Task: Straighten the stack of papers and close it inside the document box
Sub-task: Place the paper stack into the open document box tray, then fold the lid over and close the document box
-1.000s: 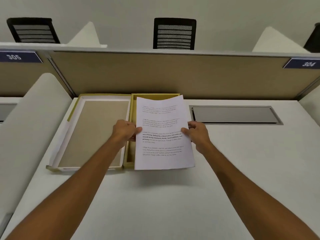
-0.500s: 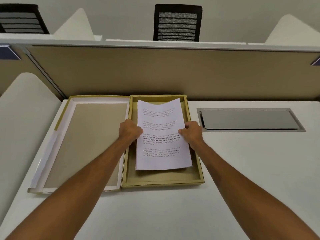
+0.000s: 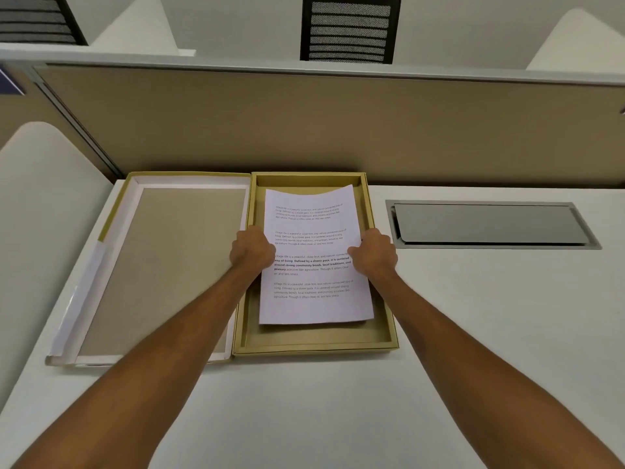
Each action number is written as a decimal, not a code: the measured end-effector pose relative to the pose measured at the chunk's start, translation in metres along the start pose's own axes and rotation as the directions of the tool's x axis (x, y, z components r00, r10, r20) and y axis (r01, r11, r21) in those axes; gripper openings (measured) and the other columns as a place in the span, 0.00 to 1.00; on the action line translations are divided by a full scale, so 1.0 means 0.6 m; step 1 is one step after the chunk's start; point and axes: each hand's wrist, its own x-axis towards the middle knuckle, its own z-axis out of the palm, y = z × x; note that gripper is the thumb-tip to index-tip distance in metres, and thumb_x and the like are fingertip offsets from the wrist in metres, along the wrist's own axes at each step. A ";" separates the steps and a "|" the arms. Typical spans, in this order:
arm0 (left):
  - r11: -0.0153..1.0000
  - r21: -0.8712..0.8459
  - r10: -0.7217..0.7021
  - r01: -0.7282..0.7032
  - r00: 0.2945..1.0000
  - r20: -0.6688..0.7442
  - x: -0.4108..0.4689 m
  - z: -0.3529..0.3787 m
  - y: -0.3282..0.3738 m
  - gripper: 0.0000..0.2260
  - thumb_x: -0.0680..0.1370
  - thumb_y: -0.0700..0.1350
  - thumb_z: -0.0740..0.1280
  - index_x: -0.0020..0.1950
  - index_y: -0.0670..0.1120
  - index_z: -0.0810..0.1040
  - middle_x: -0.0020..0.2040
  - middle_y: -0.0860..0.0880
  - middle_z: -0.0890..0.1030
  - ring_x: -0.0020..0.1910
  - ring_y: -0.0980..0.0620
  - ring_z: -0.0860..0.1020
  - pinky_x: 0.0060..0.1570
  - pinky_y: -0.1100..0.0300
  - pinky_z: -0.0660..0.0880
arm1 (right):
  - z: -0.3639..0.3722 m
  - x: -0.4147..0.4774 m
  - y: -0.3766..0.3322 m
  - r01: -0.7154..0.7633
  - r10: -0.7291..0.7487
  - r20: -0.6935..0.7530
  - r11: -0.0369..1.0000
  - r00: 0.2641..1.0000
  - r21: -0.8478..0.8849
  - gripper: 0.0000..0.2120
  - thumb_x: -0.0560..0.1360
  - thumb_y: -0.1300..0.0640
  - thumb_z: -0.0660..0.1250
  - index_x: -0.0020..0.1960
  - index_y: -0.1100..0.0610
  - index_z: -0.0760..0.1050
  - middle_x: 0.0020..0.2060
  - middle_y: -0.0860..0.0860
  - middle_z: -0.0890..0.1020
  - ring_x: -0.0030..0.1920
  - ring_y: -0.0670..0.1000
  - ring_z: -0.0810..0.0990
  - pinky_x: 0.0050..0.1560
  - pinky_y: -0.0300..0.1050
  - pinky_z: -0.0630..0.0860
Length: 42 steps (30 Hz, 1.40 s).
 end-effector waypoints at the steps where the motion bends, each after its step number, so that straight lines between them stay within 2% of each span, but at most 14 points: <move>1: 1.000 0.020 0.001 -0.001 1.000 -0.002 0.001 0.001 0.000 0.17 0.78 0.44 0.70 0.64 0.37 0.75 0.62 0.38 0.79 0.58 0.38 0.81 0.56 0.46 0.81 | 0.002 -0.001 0.000 -0.001 0.000 -0.006 1.000 1.000 -0.018 0.12 0.78 0.54 0.70 0.56 0.60 0.78 0.53 0.57 0.85 0.50 0.58 0.85 0.42 0.46 0.77; 9: 0.989 0.119 0.096 -0.085 0.992 -0.087 -0.023 0.003 -0.001 0.15 0.78 0.46 0.70 0.60 0.38 0.77 0.58 0.39 0.81 0.53 0.40 0.82 0.48 0.50 0.81 | 0.015 -0.012 0.000 0.025 -0.032 -0.085 0.996 0.996 -0.090 0.11 0.78 0.53 0.70 0.53 0.61 0.78 0.49 0.57 0.84 0.39 0.51 0.75 0.39 0.45 0.72; 13: 0.985 -0.117 0.083 -0.123 0.950 -0.300 -0.075 -0.015 -0.027 0.15 0.78 0.49 0.70 0.60 0.41 0.80 0.54 0.41 0.85 0.48 0.42 0.84 0.43 0.52 0.80 | 0.009 -0.037 0.007 0.090 -0.095 -0.138 0.995 0.986 -0.043 0.10 0.79 0.54 0.68 0.54 0.61 0.78 0.50 0.57 0.85 0.42 0.56 0.82 0.39 0.45 0.72; 15: 0.927 -0.353 -0.028 -0.129 0.912 -0.408 -0.124 -0.024 -0.066 0.13 0.78 0.50 0.70 0.59 0.46 0.81 0.51 0.44 0.86 0.44 0.45 0.85 0.42 0.55 0.80 | 0.004 -0.060 0.012 0.131 -0.128 -0.215 0.991 0.968 -0.001 0.12 0.80 0.53 0.68 0.58 0.60 0.79 0.53 0.56 0.85 0.48 0.57 0.85 0.42 0.45 0.74; 17: 0.717 -0.696 -0.317 -0.026 0.878 -0.359 -0.182 -0.021 -0.119 0.10 0.77 0.51 0.72 0.54 0.47 0.81 0.47 0.46 0.86 0.38 0.47 0.84 0.38 0.56 0.81 | 0.000 -0.089 0.019 0.172 -0.157 -0.289 0.985 0.944 0.025 0.13 0.80 0.53 0.67 0.60 0.59 0.78 0.55 0.56 0.84 0.50 0.56 0.84 0.46 0.47 0.77; 20: 0.144 -0.958 -0.756 0.246 0.652 0.053 -0.259 -0.002 -0.205 0.17 0.74 0.53 0.75 0.55 0.45 0.78 0.45 0.46 0.81 0.35 0.49 0.79 0.35 0.56 0.77 | -0.001 -0.132 0.034 0.211 -0.154 -0.356 0.969 0.922 0.128 0.13 0.80 0.54 0.67 0.62 0.57 0.79 0.56 0.54 0.84 0.52 0.54 0.84 0.47 0.45 0.76; 22: -0.132 -0.936 -0.787 0.325 0.540 0.299 -0.282 0.007 -0.240 0.29 0.73 0.55 0.75 0.69 0.44 0.71 0.52 0.44 0.78 0.42 0.46 0.80 0.43 0.51 0.80 | -0.001 -0.156 0.041 0.198 -0.109 -0.369 0.956 0.923 0.215 0.12 0.80 0.55 0.68 0.63 0.56 0.79 0.57 0.53 0.84 0.53 0.53 0.83 0.48 0.42 0.74; 24: -0.239 -0.917 -0.726 0.318 0.569 0.386 -0.280 0.005 -0.253 0.32 0.76 0.54 0.73 0.75 0.43 0.66 0.61 0.43 0.76 0.56 0.41 0.80 0.57 0.46 0.79 | 0.000 -0.175 0.043 0.192 -0.086 -0.356 0.942 0.931 0.274 0.12 0.80 0.57 0.68 0.63 0.56 0.79 0.57 0.53 0.84 0.52 0.49 0.82 0.49 0.40 0.74; 27: -0.138 -0.933 -0.720 0.333 0.613 0.325 -0.269 0.004 -0.258 0.19 0.75 0.42 0.74 0.64 0.38 0.77 0.57 0.40 0.80 0.51 0.43 0.81 0.51 0.48 0.81 | 0.001 -0.199 0.044 0.195 -0.085 -0.319 0.924 0.944 0.329 0.11 0.79 0.58 0.69 0.62 0.57 0.79 0.57 0.53 0.84 0.49 0.44 0.78 0.49 0.39 0.74; 29: -0.097 -0.947 -0.727 0.306 0.629 0.277 -0.269 0.008 -0.258 0.10 0.75 0.38 0.73 0.55 0.38 0.79 0.53 0.39 0.81 0.45 0.45 0.80 0.46 0.51 0.82 | 0.003 -0.213 0.048 0.190 -0.081 -0.300 0.915 0.951 0.355 0.11 0.79 0.59 0.69 0.61 0.57 0.80 0.56 0.53 0.84 0.48 0.45 0.78 0.48 0.39 0.75; 31: -0.085 -0.970 -0.736 0.228 0.641 0.215 -0.275 0.013 -0.254 0.07 0.75 0.36 0.72 0.51 0.41 0.77 0.52 0.40 0.80 0.43 0.44 0.80 0.51 0.48 0.82 | 0.006 -0.223 0.053 0.181 -0.070 -0.286 0.906 0.956 0.383 0.09 0.79 0.59 0.69 0.59 0.57 0.80 0.55 0.53 0.84 0.48 0.45 0.79 0.48 0.39 0.75; 36: 0.021 -1.000 -0.677 0.000 0.736 -0.015 -0.297 0.025 -0.249 0.14 0.75 0.30 0.70 0.57 0.42 0.73 0.54 0.41 0.80 0.51 0.44 0.80 0.60 0.42 0.78 | 0.005 -0.240 0.066 0.170 -0.068 -0.248 0.893 0.966 0.417 0.06 0.79 0.60 0.68 0.54 0.58 0.81 0.51 0.52 0.84 0.47 0.47 0.80 0.43 0.32 0.72; 39: 0.062 -0.990 -0.603 -0.126 0.786 -0.138 -0.316 0.029 -0.249 0.23 0.75 0.30 0.71 0.68 0.41 0.72 0.62 0.42 0.80 0.58 0.46 0.81 0.64 0.44 0.77 | 0.003 -0.246 0.070 0.165 -0.069 -0.225 0.882 0.972 0.442 0.05 0.79 0.60 0.68 0.54 0.58 0.82 0.51 0.52 0.84 0.47 0.47 0.80 0.41 0.27 0.71; 42: 0.290 -0.942 -0.499 -0.167 0.814 -0.297 -0.336 0.031 -0.236 0.26 0.74 0.33 0.74 0.70 0.46 0.73 0.63 0.46 0.81 0.62 0.49 0.80 0.65 0.48 0.76 | -0.001 -0.252 0.066 0.189 -0.088 -0.228 0.863 0.970 0.468 0.05 0.79 0.60 0.69 0.53 0.57 0.82 0.50 0.51 0.84 0.44 0.45 0.80 0.42 0.29 0.74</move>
